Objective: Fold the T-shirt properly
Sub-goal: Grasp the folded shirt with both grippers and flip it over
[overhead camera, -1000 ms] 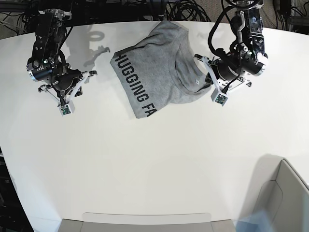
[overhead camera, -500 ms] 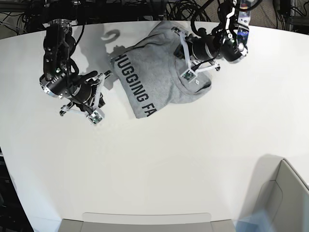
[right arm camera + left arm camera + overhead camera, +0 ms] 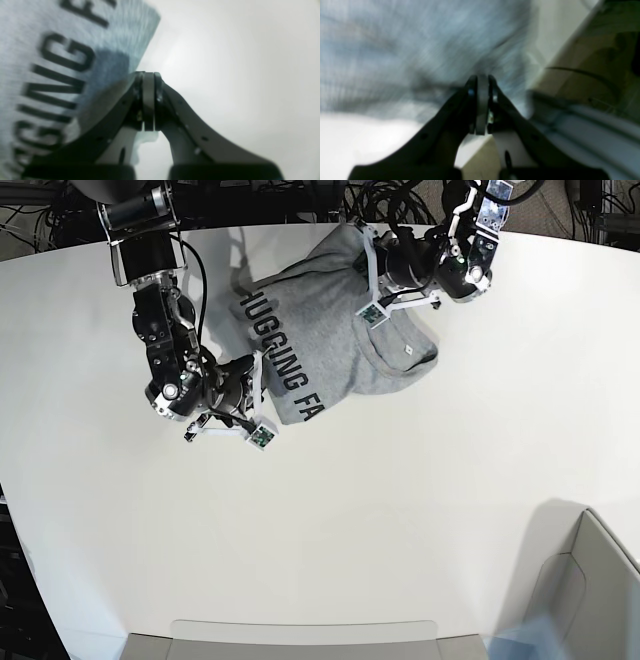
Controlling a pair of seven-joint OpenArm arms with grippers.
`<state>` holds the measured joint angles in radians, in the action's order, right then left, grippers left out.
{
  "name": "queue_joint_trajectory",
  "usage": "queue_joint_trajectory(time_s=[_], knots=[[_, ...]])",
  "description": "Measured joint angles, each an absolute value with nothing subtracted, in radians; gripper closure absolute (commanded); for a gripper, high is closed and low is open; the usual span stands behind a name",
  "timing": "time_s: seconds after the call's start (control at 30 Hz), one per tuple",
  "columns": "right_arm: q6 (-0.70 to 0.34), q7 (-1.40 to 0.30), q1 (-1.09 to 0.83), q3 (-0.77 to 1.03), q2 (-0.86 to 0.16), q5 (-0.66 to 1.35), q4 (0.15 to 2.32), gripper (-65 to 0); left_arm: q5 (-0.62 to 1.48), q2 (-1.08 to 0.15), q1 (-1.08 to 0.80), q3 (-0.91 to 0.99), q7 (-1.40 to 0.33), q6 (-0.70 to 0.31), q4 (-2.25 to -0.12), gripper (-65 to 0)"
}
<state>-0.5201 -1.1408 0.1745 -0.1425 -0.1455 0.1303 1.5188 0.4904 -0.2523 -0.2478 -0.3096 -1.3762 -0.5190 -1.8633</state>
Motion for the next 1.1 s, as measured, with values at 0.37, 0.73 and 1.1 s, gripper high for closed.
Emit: queue_joint_trajectory(time_s=[0.37,0.73,1.1], knots=[[-0.521,-1.118,0.029,-0.141,-0.155,0.052,1.587,0.0,0.487,-0.252,-0.146,-0.081,-1.300,-0.520,-1.739,0.0],[-0.521,-1.132,-0.117,-0.365,-0.146,0.054,1.744,0.0,0.451,-0.184,0.142,-0.004,-1.316,-0.514,-1.472,0.0],[-0.520,-1.134,-0.158,-0.347,-0.143,0.063,1.924,0.0,0.454,-0.111,0.310,-0.003,-1.202,-0.493,-1.351,0.0]])
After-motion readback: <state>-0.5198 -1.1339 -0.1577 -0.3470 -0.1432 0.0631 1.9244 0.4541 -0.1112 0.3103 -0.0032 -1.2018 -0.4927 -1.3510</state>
